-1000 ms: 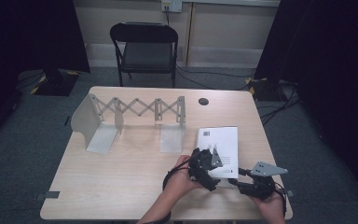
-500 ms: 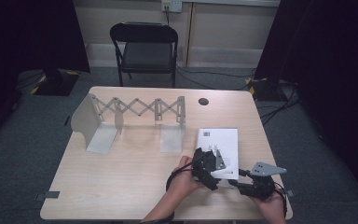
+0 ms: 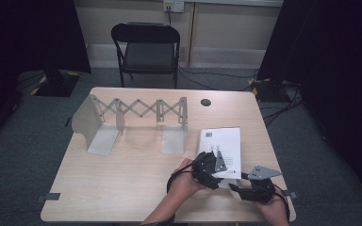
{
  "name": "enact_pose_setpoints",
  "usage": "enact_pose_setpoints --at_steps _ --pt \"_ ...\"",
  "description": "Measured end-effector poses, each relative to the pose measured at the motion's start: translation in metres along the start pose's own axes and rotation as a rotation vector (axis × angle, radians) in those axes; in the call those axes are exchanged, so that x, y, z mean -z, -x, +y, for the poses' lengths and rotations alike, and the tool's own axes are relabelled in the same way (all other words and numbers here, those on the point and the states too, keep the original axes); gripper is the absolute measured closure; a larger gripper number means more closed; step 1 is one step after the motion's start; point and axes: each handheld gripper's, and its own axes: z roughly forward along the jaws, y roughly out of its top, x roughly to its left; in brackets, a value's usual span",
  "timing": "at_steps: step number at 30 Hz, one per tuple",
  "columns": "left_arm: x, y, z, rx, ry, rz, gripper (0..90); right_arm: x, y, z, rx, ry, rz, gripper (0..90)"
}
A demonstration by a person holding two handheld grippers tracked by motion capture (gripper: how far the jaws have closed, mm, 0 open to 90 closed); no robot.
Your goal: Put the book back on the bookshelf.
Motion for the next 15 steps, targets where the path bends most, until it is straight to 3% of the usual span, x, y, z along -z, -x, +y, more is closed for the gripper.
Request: enact_pose_setpoints --at_steps 2,7,10,12,15 --pt "0.001 -0.001 0.000 0.003 -0.005 -0.006 30.3 -0.002 -0.001 0.005 -0.021 0.020 0.011 41.7" --pt "0.000 0.000 0.002 0.002 -0.018 -0.004 30.1 0.004 0.000 0.009 -0.020 0.039 0.007 43.4" --pt "0.001 -0.001 0.002 0.001 -0.016 -0.004 30.2 0.003 0.002 0.008 -0.020 0.025 0.001 43.1" --pt "0.000 0.000 0.001 0.003 -0.016 0.000 30.2 0.001 0.003 0.008 -0.029 0.020 0.010 43.4" --pt "0.000 0.000 0.002 0.004 -0.021 -0.001 30.1 0.005 0.004 0.012 -0.041 0.060 0.038 45.4"
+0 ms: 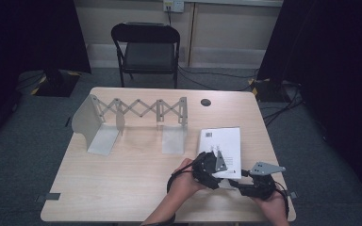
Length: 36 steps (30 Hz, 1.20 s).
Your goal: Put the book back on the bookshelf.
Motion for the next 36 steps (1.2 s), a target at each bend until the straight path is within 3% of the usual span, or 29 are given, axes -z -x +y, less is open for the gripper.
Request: enact_pose_setpoints --at_steps 1,3,8,15,20,24,26,27,29,31,33,34,36 --pt "0.000 0.000 0.000 0.000 0.000 0.000 30.1 0.000 0.000 0.000 0.000 0.000 0.000 45.4" --pt "0.000 0.000 0.000 0.000 0.001 -0.002 30.1 0.004 0.001 0.003 0.014 -0.006 -0.055 47.4" --pt "0.000 0.000 0.000 0.000 0.003 0.000 30.0 0.000 0.002 0.009 0.008 0.004 -0.082 49.5" --pt "-0.002 -0.002 0.000 -0.013 0.002 0.000 23.3 -0.001 0.000 0.010 -0.012 0.028 -0.084 49.2" --pt "-0.012 0.002 0.001 -0.031 0.003 0.052 14.5 0.000 0.001 0.011 -0.040 0.042 -0.072 49.3" --pt "-0.017 -0.001 0.000 -0.045 0.018 0.090 15.8 0.000 0.001 0.011 -0.060 0.052 -0.064 49.3" --pt "-0.017 -0.001 0.000 -0.049 0.027 0.092 15.9 0.000 0.002 0.011 -0.067 0.055 -0.060 49.3" --pt "-0.016 -0.002 -0.001 -0.073 0.017 0.095 16.7 0.000 0.002 0.011 -0.069 0.054 -0.058 49.3" --pt "-0.016 -0.002 -0.001 -0.066 0.028 0.094 17.8 -0.001 0.003 0.011 -0.071 0.055 -0.056 49.3" --pt "-0.012 0.000 -0.001 -0.111 0.036 0.100 23.2 -0.001 0.003 0.011 -0.077 0.059 -0.051 49.0" --pt "-0.009 0.005 0.000 -0.141 0.040 0.118 34.3 0.000 0.004 0.012 -0.078 0.077 -0.048 41.2" --pt "-0.007 0.006 0.000 -0.144 0.045 0.125 34.9 0.001 0.004 0.012 -0.076 0.082 -0.045 40.1" --pt "-0.003 0.004 0.001 -0.130 0.060 0.127 37.6 0.003 0.006 0.009 -0.042 0.069 -0.097 34.3"
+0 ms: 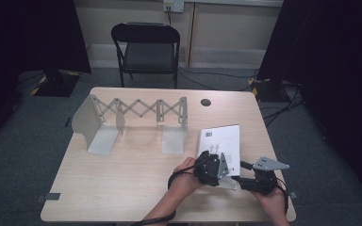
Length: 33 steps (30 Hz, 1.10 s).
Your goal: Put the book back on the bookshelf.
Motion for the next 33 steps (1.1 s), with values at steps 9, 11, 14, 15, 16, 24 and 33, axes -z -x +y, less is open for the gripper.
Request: enact_pose_setpoints --at_steps 9,11,14,15,16,24,33 --pt "0.011 -0.008 0.008 -0.030 -0.039 0.009 47.9 0.006 0.013 -0.021 0.141 -0.039 0.026 26.4" --pt "0.015 -0.016 0.015 -0.001 -0.048 0.000 49.6 0.007 0.013 -0.024 0.152 -0.039 0.045 26.4" --pt "0.018 -0.023 0.021 0.014 -0.064 -0.015 50.5 0.009 0.012 -0.024 0.169 -0.018 0.050 26.3" --pt "0.018 -0.023 0.021 0.014 -0.064 -0.015 50.8 0.010 0.013 -0.025 0.171 -0.010 0.054 25.5" --pt "0.019 -0.027 0.025 0.020 -0.076 -0.019 51.4 0.011 0.014 -0.026 0.170 -0.001 0.069 24.4" --pt "0.026 -0.047 0.039 0.025 -0.116 -0.018 58.3 0.005 0.014 -0.035 0.228 -0.048 0.068 22.2" --pt "0.026 -0.051 0.045 0.032 -0.132 -0.023 58.4 -0.014 0.008 -0.028 0.256 -0.086 -0.044 23.3"
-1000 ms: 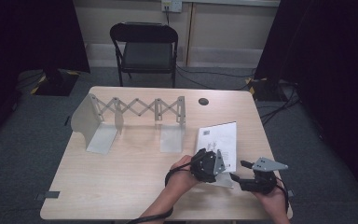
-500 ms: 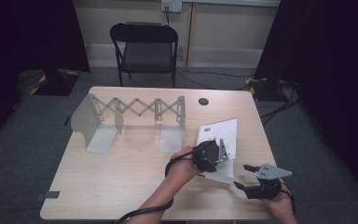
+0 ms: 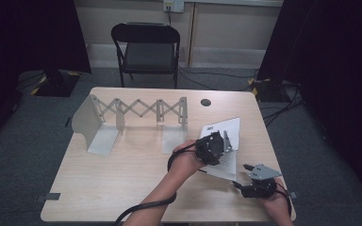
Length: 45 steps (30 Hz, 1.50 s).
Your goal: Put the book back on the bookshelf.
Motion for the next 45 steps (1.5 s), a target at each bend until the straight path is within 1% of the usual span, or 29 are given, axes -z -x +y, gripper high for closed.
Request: enact_pose_setpoints --at_steps 3,4,7,8,9,10,11,12,13,14,15,16,17,18,19,20,21,26,27,30,33,35,40,42,44,45 --pt "0.000 0.000 0.000 -0.001 -0.007 -0.005 58.4 -0.010 -0.002 0.008 0.018 -0.003 -0.031 23.6" --pt "0.000 0.000 0.000 -0.001 -0.007 -0.005 58.4 -0.010 -0.002 0.008 0.018 -0.003 -0.031 23.6" --pt "0.000 0.002 0.000 0.009 -0.010 -0.006 58.4 -0.017 -0.006 0.013 0.044 0.009 -0.063 23.0" --pt "0.000 0.003 0.000 0.004 -0.008 -0.002 58.4 -0.018 -0.007 0.014 0.048 0.015 -0.067 22.8" --pt "-0.001 0.006 -0.001 -0.003 -0.009 0.004 58.4 -0.017 -0.008 0.016 0.045 0.041 -0.066 24.1" --pt "-0.001 0.007 -0.001 -0.003 -0.010 0.011 58.4 -0.016 -0.009 0.017 0.052 0.050 -0.078 24.3" --pt "0.000 0.008 -0.001 0.005 -0.009 0.009 58.9 -0.015 -0.010 0.018 0.062 0.056 -0.086 25.8" --pt "0.000 0.008 -0.001 0.005 -0.009 0.009 59.1 -0.015 -0.010 0.018 0.062 0.056 -0.086 25.8" --pt "0.004 0.007 0.000 0.003 -0.005 0.012 59.1 -0.013 -0.011 0.019 0.061 0.076 -0.085 27.0" --pt "0.006 0.007 0.001 0.000 -0.006 0.010 60.2 -0.009 -0.012 0.021 0.061 0.114 -0.084 27.2" --pt "0.011 0.007 0.004 0.011 -0.002 -0.001 60.8 -0.004 -0.013 0.025 0.052 0.143 -0.083 25.3" --pt "0.011 0.007 0.004 0.011 -0.002 -0.001 61.1 -0.004 -0.013 0.025 0.052 0.143 -0.083 25.3" --pt "0.014 0.006 0.006 0.004 -0.003 -0.004 61.1 0.000 -0.014 0.026 0.044 0.158 -0.077 24.7" --pt "0.017 0.007 0.008 0.004 -0.001 -0.011 61.7 0.005 -0.015 0.028 0.060 0.174 -0.085 24.0" --pt "0.018 0.007 0.009 -0.004 -0.007 -0.017 61.9 0.008 -0.017 0.030 0.087 0.181 -0.094 22.3" --pt "0.019 0.008 0.010 -0.012 -0.015 -0.019 61.8 0.011 -0.020 0.031 0.121 0.181 -0.108 21.7" --pt "0.019 0.009 0.011 -0.016 -0.022 -0.021 61.8 0.011 -0.020 0.031 0.129 0.181 -0.112 21.6" --pt "0.018 0.009 0.012 -0.014 -0.024 -0.021 61.6 0.011 -0.019 0.030 0.136 0.184 -0.107 21.1" --pt "0.018 0.008 0.013 -0.006 -0.024 -0.025 61.6 0.011 -0.019 0.029 0.131 0.183 -0.105 20.9" --pt "0.018 0.007 0.013 -0.002 -0.025 -0.028 61.6 0.010 -0.019 0.028 0.126 0.185 -0.101 21.0" --pt "0.019 0.007 0.013 -0.012 -0.031 -0.033 61.6 0.009 -0.017 0.026 0.094 0.161 -0.103 19.8" --pt "0.019 0.007 0.012 -0.011 -0.029 -0.030 61.6 0.009 -0.018 0.025 0.094 0.161 -0.101 19.7" --pt "0.018 0.009 0.013 -0.016 -0.036 -0.030 61.5 0.009 -0.018 0.026 0.106 0.162 -0.106 19.6" --pt "0.018 0.009 0.013 -0.015 -0.040 -0.031 61.5 0.009 -0.018 0.027 0.118 0.165 -0.104 20.0" --pt "0.018 0.009 0.013 -0.018 -0.042 -0.034 61.4 0.009 -0.017 0.027 0.118 0.167 -0.102 20.7" --pt "0.017 0.010 0.014 -0.023 -0.044 -0.031 61.4 0.009 -0.017 0.029 0.139 0.170 -0.096 21.8"
